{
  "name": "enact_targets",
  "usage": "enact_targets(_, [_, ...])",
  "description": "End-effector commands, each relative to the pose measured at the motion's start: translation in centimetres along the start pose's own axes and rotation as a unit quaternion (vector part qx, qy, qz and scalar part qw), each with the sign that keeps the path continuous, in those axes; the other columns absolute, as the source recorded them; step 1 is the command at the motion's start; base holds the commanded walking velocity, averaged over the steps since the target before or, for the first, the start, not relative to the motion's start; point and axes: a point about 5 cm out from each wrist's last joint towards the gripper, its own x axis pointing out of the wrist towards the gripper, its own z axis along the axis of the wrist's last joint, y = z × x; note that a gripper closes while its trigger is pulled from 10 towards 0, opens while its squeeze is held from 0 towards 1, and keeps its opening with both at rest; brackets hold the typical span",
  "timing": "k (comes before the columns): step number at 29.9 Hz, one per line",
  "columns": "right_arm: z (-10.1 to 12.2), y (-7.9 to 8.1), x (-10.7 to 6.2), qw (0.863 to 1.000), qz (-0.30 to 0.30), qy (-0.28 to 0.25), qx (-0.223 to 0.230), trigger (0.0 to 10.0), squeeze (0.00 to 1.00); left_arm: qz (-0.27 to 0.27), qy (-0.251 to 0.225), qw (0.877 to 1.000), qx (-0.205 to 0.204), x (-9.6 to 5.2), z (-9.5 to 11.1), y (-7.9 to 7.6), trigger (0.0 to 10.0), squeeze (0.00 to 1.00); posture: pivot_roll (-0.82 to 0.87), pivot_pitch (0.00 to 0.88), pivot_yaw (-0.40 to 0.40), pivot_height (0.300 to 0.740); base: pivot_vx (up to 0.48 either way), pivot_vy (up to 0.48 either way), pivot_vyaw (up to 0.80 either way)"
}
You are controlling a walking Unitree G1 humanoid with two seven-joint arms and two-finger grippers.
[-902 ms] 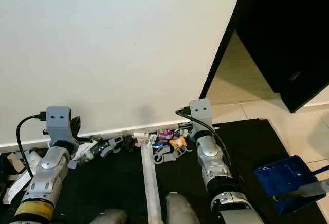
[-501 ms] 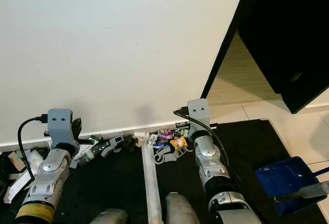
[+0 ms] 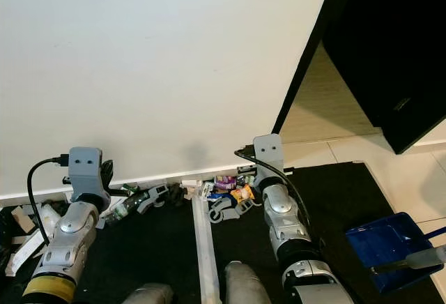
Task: Sweep floor
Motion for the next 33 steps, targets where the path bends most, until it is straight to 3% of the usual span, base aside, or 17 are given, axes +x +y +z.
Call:
enact_targets(1, [-0.03, -0.02, 0.03, 1.000, -0.002, 0.000, 0.008, 10.0, 0.00, -0.004, -0.001, 1.000, 0.003, -0.15, -0.01, -0.26, 10.0, 0.00, 0.04, 0.000, -0.013, 0.740, 0.000, 0.000, 0.00])
enact_targets(33, [-0.07, -0.18, 0.15, 1.000, -0.004, 0.005, 0.013, 10.0, 0.00, -0.008, 0.000, 1.000, 0.006, 0.09, 0.07, -0.33, 10.0, 0.00, 0.03, 0.000, -0.012, 0.740, 0.000, 0.000, 0.00])
